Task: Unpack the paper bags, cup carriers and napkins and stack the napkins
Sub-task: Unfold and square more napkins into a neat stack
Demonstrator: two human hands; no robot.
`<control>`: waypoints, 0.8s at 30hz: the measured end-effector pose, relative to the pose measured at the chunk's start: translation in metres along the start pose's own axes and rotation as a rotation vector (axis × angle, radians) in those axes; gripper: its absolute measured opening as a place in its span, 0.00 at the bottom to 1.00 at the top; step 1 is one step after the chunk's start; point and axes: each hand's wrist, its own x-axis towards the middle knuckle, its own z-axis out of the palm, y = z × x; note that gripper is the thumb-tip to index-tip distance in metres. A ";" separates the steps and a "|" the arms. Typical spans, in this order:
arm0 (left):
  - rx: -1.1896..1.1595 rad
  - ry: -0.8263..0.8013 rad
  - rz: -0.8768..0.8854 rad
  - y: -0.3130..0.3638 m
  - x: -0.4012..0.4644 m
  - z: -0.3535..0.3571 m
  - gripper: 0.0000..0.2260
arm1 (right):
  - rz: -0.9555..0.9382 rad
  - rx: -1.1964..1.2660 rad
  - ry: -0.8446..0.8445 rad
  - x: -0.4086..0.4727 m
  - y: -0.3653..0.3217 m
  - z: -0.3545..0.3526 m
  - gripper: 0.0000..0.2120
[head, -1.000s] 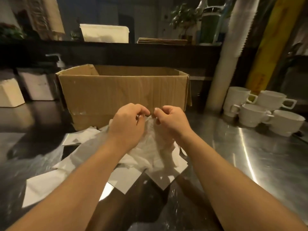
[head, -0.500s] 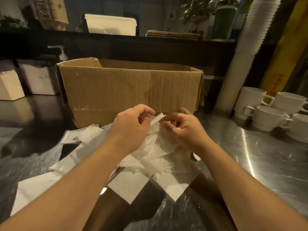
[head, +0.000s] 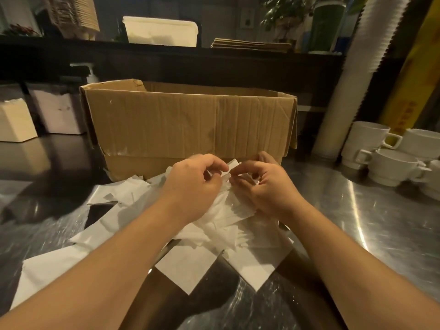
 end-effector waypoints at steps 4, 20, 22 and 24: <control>-0.011 0.006 0.012 -0.002 0.001 0.002 0.04 | 0.014 0.074 0.026 0.001 -0.001 -0.001 0.05; 0.010 -0.022 -0.057 -0.002 0.003 -0.001 0.05 | -0.062 0.055 -0.001 0.000 0.001 -0.005 0.06; -0.005 -0.004 -0.042 -0.001 0.002 -0.001 0.06 | -0.073 0.069 0.028 0.001 0.002 -0.006 0.05; -0.013 0.018 -0.030 0.001 0.002 -0.003 0.08 | -0.084 0.166 0.073 0.002 0.001 -0.008 0.04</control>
